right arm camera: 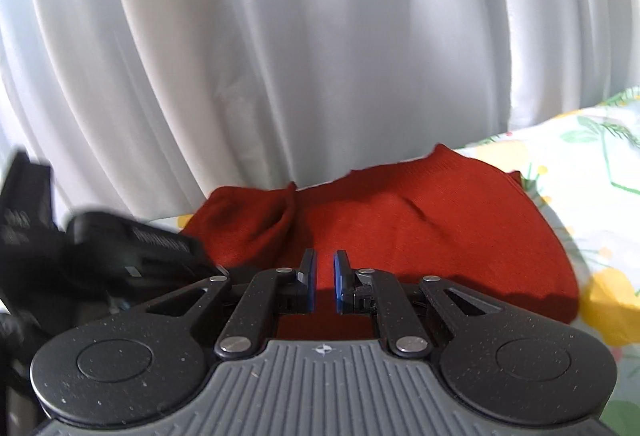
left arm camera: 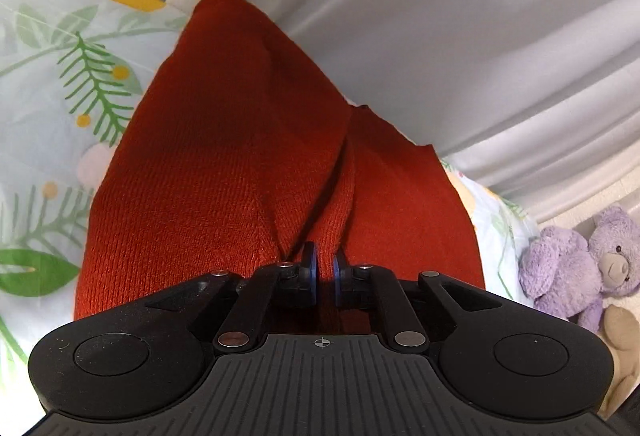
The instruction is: Fold small clothes
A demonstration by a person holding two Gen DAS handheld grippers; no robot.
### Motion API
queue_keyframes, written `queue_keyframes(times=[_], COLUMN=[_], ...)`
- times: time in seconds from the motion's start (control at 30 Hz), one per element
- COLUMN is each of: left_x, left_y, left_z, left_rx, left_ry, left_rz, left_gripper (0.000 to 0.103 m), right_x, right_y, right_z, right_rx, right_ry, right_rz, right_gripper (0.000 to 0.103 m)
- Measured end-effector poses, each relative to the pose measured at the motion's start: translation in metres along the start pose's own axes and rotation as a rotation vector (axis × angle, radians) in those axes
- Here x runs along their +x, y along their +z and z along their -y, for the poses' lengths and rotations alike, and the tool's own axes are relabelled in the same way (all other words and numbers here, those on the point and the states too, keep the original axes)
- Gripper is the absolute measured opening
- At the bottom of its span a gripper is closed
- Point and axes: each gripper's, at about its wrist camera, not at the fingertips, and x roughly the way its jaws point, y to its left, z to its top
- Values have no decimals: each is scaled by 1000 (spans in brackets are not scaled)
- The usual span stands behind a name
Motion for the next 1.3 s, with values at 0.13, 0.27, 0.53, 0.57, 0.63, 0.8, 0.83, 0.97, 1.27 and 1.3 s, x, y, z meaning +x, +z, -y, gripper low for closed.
queue_keyframes(times=[0.13, 0.27, 0.53, 0.57, 0.63, 0.8, 0.83, 0.97, 1.27, 1.3], left_x=[-28, -79, -86, -83, -80, -90, -93, -95, -60, -59], left_y=[-6, -8, -6, -10, -19, -18, -16, -4, -12, -12], left_z=[-12, -29, -68, -67, -60, -67, -72, -83, -94, -93], left_rx=[-36, -129, -243, -231, -148, -183, -214, -277, -391, -377], left_ry=[-115, -200, 36, 41, 40, -40, -50, 40, -26, -16], left_rz=[-34, 49, 170, 167, 165, 138, 158, 235, 157, 150], left_gripper=[33, 49, 54, 54, 57, 60, 61, 75, 77, 77], right_x=[0, 5, 46, 55, 56, 48, 48, 66, 136, 139], right_y=[0, 5, -12, -19, -31, -17, -11, 12, 37, 37], right_z=[7, 3, -33, -33, -30, -16, -11, 13, 14, 13], right_rx=[14, 42, -1, -6, -22, 7, 35, 219, 443, 431], right_ry=[3, 87, 271, 242, 249, 290, 290, 307, 436, 431], right_rz=[-14, -55, -233, -290, -309, -287, -275, -256, -379, -379], right_gripper=[8, 10, 10, 7, 3, 9, 12, 54, 54, 54])
